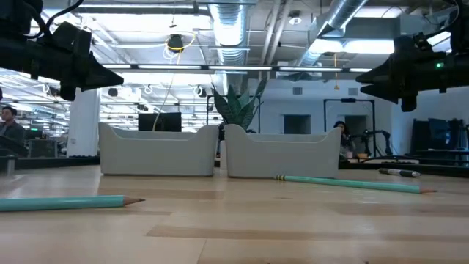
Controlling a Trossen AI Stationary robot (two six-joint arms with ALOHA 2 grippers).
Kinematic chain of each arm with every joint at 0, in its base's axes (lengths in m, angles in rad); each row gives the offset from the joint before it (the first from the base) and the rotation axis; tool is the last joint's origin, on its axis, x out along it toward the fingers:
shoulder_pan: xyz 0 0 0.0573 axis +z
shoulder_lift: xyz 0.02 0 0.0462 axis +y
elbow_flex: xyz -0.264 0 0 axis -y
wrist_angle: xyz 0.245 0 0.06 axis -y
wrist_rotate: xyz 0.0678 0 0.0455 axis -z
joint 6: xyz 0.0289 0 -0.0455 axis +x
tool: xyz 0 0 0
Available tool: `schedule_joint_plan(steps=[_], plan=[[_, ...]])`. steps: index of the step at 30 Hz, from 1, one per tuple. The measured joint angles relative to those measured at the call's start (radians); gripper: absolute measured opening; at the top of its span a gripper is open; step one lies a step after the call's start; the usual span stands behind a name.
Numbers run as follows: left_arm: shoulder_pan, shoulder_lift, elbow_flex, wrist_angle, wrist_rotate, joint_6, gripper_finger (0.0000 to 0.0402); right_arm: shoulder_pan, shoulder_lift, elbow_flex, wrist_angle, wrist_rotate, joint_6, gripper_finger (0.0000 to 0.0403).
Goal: Sort pens & pencils
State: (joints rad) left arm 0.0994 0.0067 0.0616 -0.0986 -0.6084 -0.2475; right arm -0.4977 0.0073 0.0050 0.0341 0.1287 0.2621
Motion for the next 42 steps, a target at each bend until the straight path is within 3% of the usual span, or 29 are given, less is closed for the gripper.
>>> schedule_joint_plan(steps=[28,37,42], plan=[[0.0,0.0,0.0,0.0,-0.001,0.0,0.0,0.0,0.0,0.0,0.003,0.012,0.0,0.0226],[0.0,0.0,0.0,0.001,-0.031,-0.002,0.0,-0.001,0.0,0.04,0.045,0.192,0.0,0.0226],[0.0,0.0,-0.001,0.019,-0.034,-0.004,0.0,0.0,0.0,0.129,0.074,0.213,-0.008,0.0226]])
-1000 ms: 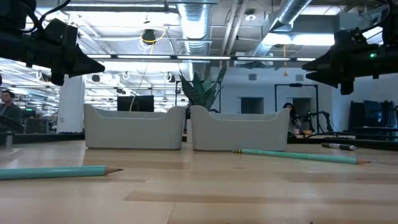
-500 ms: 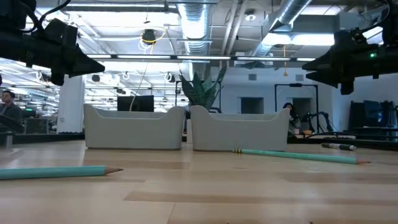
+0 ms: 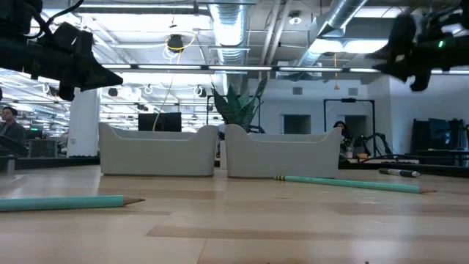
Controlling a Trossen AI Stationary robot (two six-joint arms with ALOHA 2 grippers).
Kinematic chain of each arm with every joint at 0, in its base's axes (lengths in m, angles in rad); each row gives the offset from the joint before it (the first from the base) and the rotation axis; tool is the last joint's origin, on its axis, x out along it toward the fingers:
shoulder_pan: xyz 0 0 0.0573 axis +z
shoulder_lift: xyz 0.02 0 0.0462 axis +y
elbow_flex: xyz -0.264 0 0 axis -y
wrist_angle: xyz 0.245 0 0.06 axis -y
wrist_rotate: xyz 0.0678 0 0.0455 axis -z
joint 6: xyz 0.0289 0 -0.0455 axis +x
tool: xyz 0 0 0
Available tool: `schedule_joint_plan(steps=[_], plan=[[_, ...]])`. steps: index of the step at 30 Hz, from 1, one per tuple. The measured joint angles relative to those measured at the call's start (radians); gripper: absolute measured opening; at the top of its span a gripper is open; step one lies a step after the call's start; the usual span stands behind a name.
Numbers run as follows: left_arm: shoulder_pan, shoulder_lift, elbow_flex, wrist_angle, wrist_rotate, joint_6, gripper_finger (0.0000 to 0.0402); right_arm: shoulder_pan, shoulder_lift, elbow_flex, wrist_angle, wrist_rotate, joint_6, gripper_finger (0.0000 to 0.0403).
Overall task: Sort pens & pencils
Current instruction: Put the top right black pen into the right gray bin
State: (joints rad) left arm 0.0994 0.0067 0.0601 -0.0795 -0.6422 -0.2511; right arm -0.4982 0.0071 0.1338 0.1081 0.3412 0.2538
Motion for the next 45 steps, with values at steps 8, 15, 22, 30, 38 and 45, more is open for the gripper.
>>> schedule_joint_plan(steps=[8,15,22,30,38,45], plan=[[0.0,0.0,-0.002,0.014,-0.012,0.114,0.0,0.019,0.039,0.238,-0.124,-0.022,-0.135,0.0226],[0.0,0.0,-0.002,0.017,-0.021,0.123,0.0,0.027,0.276,0.533,-0.422,-0.007,-0.132,0.0226],[0.0,0.0,-0.002,0.019,-0.021,0.124,0.0,0.025,0.582,0.873,-0.799,0.107,0.08,0.0226],[0.0,0.0,-0.001,0.02,-0.026,0.124,0.0,0.014,0.832,1.201,-1.326,0.104,0.465,0.0226],[0.0,0.0,-0.001,0.023,-0.066,0.124,0.0,-0.013,0.96,1.237,-1.682,-0.01,0.755,0.0226],[0.0,0.0,0.0,0.024,-0.092,0.125,0.0,-0.015,1.066,1.164,-1.616,-0.004,0.687,0.0226]])
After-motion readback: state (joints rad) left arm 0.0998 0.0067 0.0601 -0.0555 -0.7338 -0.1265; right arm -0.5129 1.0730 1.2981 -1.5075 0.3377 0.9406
